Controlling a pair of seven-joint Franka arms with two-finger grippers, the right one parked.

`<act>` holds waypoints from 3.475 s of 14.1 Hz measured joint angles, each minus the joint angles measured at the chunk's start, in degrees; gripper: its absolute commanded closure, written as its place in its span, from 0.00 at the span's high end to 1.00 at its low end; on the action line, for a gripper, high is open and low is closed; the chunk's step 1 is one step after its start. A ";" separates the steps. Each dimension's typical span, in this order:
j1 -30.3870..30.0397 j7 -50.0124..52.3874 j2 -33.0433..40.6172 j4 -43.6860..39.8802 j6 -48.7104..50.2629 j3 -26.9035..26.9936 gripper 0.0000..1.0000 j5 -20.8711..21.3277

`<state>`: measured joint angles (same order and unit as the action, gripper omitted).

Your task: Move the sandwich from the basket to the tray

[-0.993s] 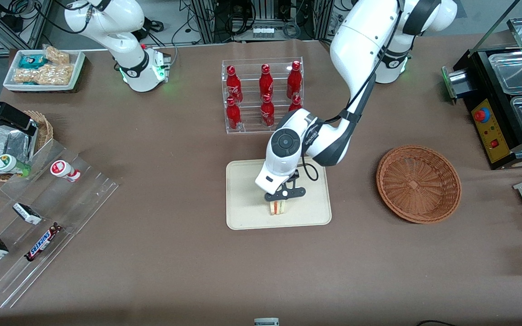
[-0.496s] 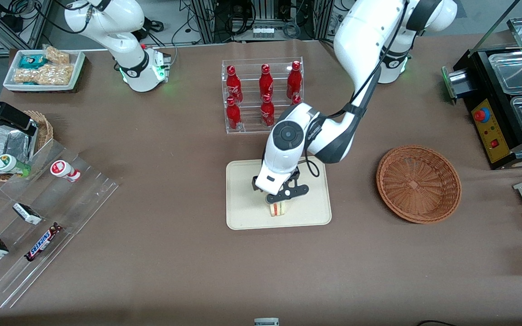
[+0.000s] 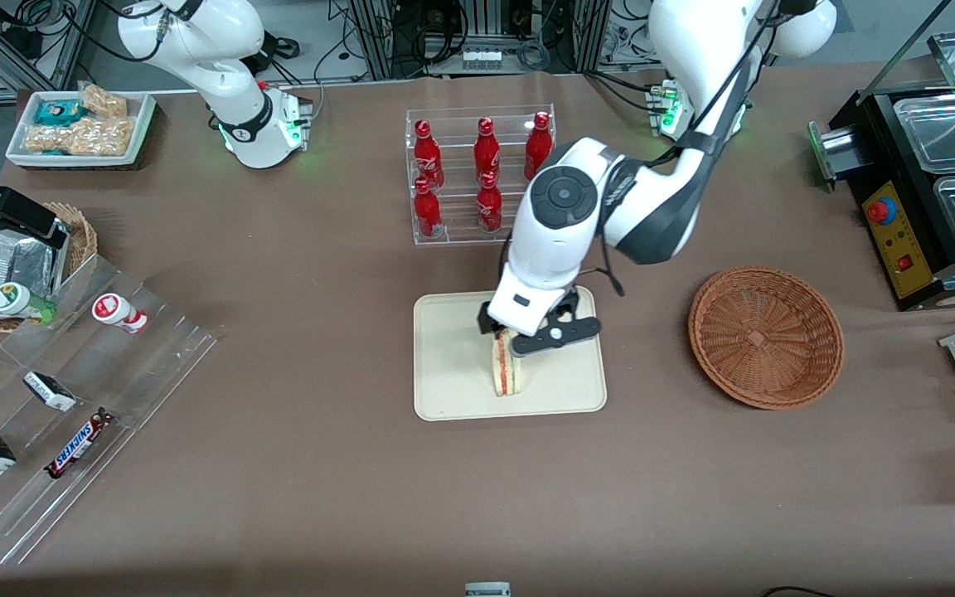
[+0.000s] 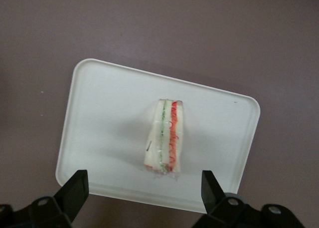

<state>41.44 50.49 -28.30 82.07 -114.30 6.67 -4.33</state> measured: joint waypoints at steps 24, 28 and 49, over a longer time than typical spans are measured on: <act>-38.27 -42.73 26.15 12.01 20.23 -8.00 1.00 0.12; -45.77 -43.59 26.29 12.05 20.38 -14.70 1.00 0.11; -45.93 -48.11 27.07 8.83 23.73 -13.92 1.00 3.60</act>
<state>-4.49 2.38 -1.23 90.90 -90.57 -7.25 -0.72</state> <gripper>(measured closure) 0.000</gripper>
